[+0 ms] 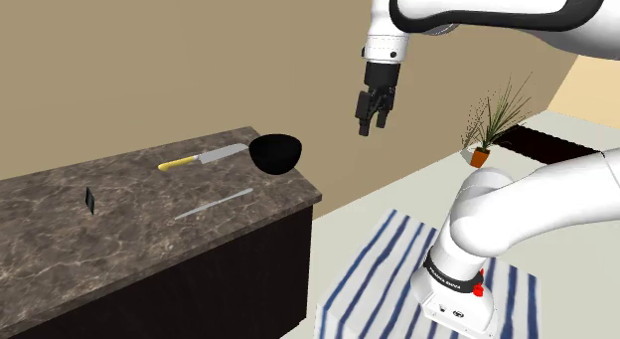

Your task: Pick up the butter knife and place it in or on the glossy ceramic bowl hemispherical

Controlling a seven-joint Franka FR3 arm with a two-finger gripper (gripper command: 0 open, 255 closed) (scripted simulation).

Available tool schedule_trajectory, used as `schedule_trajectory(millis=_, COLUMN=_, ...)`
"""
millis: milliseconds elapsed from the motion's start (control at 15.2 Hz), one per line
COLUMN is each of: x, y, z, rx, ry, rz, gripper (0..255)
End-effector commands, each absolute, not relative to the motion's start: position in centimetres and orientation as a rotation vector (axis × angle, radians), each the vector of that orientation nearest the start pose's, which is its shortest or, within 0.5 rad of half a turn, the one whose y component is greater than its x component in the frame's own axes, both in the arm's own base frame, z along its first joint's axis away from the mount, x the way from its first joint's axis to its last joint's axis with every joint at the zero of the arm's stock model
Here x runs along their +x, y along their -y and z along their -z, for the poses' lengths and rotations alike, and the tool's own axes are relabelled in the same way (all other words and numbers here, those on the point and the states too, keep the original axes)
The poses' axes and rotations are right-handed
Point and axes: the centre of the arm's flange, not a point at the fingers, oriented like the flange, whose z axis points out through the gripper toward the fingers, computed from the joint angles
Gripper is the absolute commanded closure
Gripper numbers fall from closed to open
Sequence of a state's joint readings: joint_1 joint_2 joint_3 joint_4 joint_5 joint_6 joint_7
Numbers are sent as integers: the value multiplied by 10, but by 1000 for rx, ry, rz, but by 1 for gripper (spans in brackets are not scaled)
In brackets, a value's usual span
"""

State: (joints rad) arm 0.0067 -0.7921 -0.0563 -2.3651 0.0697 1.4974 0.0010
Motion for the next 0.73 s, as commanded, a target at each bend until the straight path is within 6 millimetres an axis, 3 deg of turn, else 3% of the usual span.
schedule_trajectory(millis=0, x=297, y=12, z=-582, rx=-3028, ry=-45, rz=-113, gripper=0)
schedule_trajectory(millis=660, x=406, y=-16, z=-520, rx=-3013, ry=478, rz=-46, gripper=0)
